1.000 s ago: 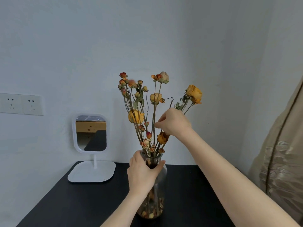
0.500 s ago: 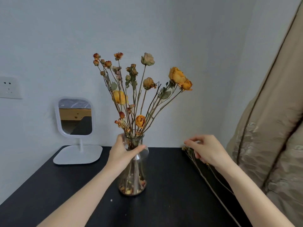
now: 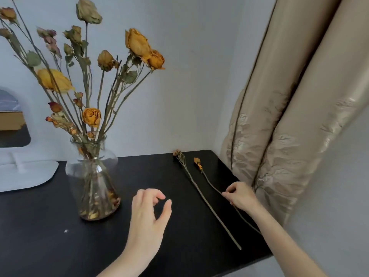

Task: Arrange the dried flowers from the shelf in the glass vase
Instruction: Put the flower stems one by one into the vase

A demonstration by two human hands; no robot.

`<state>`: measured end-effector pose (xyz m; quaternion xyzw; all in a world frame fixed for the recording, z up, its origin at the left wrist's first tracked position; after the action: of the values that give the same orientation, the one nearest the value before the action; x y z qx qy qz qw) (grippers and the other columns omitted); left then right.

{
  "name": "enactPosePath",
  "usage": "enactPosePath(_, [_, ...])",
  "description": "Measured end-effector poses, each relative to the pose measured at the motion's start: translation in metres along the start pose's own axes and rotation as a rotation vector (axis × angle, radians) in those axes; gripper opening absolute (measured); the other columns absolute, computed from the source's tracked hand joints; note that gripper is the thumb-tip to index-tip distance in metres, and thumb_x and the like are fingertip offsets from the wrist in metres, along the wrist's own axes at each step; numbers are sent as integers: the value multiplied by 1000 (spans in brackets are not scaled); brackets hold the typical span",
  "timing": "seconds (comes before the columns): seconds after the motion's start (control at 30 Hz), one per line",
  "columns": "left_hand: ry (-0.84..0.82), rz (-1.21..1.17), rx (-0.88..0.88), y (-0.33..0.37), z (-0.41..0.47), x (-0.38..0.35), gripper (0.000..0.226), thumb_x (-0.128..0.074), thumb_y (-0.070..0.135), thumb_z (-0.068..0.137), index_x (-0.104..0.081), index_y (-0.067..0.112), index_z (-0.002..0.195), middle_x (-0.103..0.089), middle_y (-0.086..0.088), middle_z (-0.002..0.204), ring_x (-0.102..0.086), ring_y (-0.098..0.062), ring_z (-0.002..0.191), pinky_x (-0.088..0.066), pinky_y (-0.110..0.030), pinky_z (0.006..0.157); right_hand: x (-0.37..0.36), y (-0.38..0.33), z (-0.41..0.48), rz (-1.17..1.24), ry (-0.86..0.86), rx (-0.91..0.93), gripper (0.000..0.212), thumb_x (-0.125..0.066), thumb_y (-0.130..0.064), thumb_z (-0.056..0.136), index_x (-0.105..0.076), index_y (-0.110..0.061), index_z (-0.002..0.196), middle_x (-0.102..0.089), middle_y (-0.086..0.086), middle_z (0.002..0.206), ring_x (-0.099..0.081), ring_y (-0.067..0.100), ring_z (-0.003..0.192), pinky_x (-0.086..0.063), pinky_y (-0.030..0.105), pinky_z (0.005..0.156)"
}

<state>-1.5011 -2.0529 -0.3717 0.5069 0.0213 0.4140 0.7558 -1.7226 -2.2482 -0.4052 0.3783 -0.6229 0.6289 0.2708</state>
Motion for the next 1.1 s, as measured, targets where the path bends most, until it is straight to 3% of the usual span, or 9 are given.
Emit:
enactPosePath(0.07, [-163, 52, 30, -1, 11, -46, 8, -58, 27, 88, -52, 31, 86, -44, 12, 84, -43, -1, 86, -36, -13, 67, -3, 10, 3, -91, -12, -35, 30, -65, -32, 86, -61, -15, 111, -67, 4, 104, -64, 18, 94, -51, 31, 81])
enactPosePath(0.13, [-245, 167, 37, -4, 29, -81, 6, -54, 32, 90, -54, 28, 86, -45, 11, 81, -45, -4, 79, -36, -14, 63, -8, 13, 4, -180, -19, -37, 34, -64, -36, 86, -59, -18, 114, -63, 1, 114, -60, 18, 104, -48, 30, 80])
enactPosePath(0.23, [-269, 418, -4, -6, 64, -114, 16, -48, 39, 93, -56, 25, 87, -48, 12, 83, -49, -5, 78, -44, -19, 64, -13, 8, 12, -258, -3, 7, 32, -63, -40, 86, -58, -22, 112, -62, -3, 111, -60, 15, 99, -43, 26, 69])
enactPosePath(0.3, [-240, 494, 59, -15, 84, -125, 20, -48, 41, 92, -55, 24, 86, -51, 9, 86, -52, -7, 79, -46, -23, 64, -14, 4, 19, -279, -7, 30, 29, -62, -40, 86, -57, -24, 110, -62, -4, 108, -60, 14, 95, -43, 26, 67])
enactPosePath(0.5, [-227, 516, 363, -54, 114, -144, 33, -54, 52, 85, -55, 19, 87, -60, 5, 86, -58, -15, 74, -43, -28, 61, -20, 1, 38, -233, -75, 35, 17, -64, -41, 84, -55, -27, 89, -58, -8, 90, -61, 11, 84, -48, 26, 67])
enactPosePath(0.67, [-274, 574, 404, -60, 117, -160, 31, -55, 42, 88, -45, 22, 67, -50, 8, 66, -53, -15, 63, -40, -27, 54, -21, 4, 48, -202, -80, 40, 18, -64, -37, 86, -52, -28, 75, -57, -9, 82, -60, 10, 79, -48, 25, 66])
enactPosePath(0.8, [-263, 505, 493, -62, 119, -157, 27, -54, 35, 90, -50, 18, 69, -50, 4, 67, -50, -15, 60, -36, -26, 50, -21, 2, 49, -221, -94, 70, 17, -59, -30, 89, -68, -16, 85, -67, -1, 83, -66, 16, 79, -50, 28, 66])
enactPosePath(0.93, [-289, 346, 510, -57, 117, -151, 27, -56, 35, 90, -64, 10, 82, -64, -4, 79, -62, -19, 72, -45, -29, 60, -22, -5, 47, -254, -123, 127, 21, -57, -28, 89, -71, -12, 88, -72, 4, 92, -67, 17, 80, -52, 30, 68])
enactPosePath(1.1, [-229, 121, 391, -25, 120, -120, 23, -56, 33, 90, -63, 16, 76, -67, -3, 74, -62, -12, 70, -39, -19, 57, -12, -20, 41, -32, -89, 191, 17, -61, -28, 85, -67, -13, 79, -68, 2, 68, -64, 15, 64, -54, 34, 69])
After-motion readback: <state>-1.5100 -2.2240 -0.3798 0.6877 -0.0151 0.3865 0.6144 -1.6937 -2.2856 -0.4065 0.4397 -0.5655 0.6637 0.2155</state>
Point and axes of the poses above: each hand's wrist, its own z-axis towards the middle knuckle, its own x-axis out of the back of the hand, y = z × x, the point moved 9 cm from there along z, towards the middle knuckle
